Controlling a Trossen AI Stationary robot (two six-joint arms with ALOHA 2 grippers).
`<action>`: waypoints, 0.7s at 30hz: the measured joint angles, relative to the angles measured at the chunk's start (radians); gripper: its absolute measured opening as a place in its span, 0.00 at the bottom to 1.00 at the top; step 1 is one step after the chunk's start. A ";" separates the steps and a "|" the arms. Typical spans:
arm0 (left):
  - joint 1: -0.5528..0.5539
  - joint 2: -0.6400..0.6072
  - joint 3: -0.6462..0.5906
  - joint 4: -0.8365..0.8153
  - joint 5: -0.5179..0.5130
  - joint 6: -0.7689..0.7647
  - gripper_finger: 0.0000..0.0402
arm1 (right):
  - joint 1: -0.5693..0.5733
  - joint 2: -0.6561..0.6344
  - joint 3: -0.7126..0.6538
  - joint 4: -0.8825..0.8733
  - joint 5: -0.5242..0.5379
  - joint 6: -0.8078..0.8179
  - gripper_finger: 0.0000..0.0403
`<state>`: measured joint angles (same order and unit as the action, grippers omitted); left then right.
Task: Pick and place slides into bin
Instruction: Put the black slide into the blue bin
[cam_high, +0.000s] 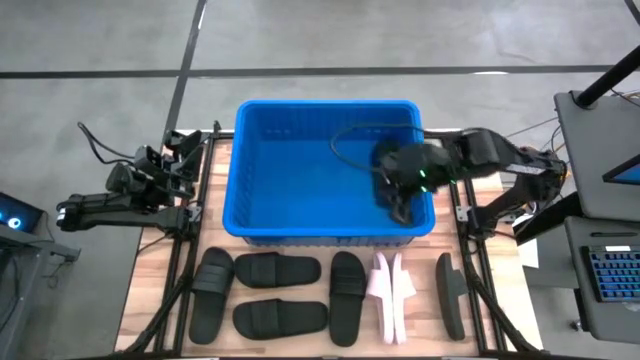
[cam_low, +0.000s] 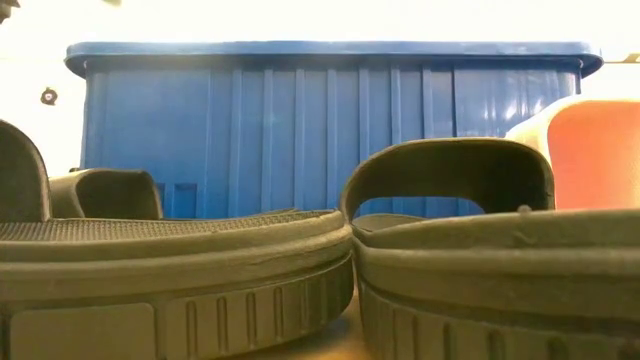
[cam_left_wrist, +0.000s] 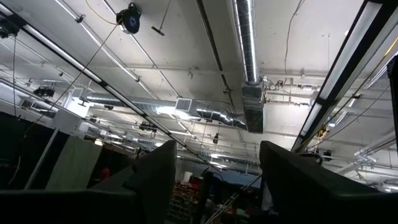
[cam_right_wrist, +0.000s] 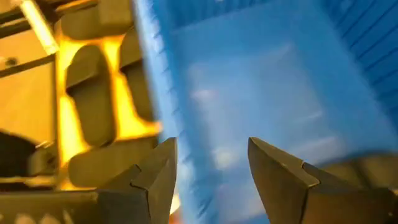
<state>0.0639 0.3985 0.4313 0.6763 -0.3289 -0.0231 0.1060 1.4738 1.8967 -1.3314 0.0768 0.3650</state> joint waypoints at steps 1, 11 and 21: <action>0.000 0.000 0.000 -0.001 -0.002 0.000 0.54 | 0.035 0.000 0.009 -0.029 0.001 0.047 0.46; 0.000 0.000 -0.001 -0.005 -0.071 -0.102 0.54 | 0.397 0.000 0.022 -0.193 0.004 0.618 0.46; 0.000 0.000 -0.002 -0.005 -0.070 -0.102 0.54 | 0.721 0.002 -0.111 -0.226 0.006 1.097 0.46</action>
<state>0.0639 0.3985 0.4296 0.6712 -0.3985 -0.1249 0.8272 1.4754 1.7861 -1.5576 0.0826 1.4620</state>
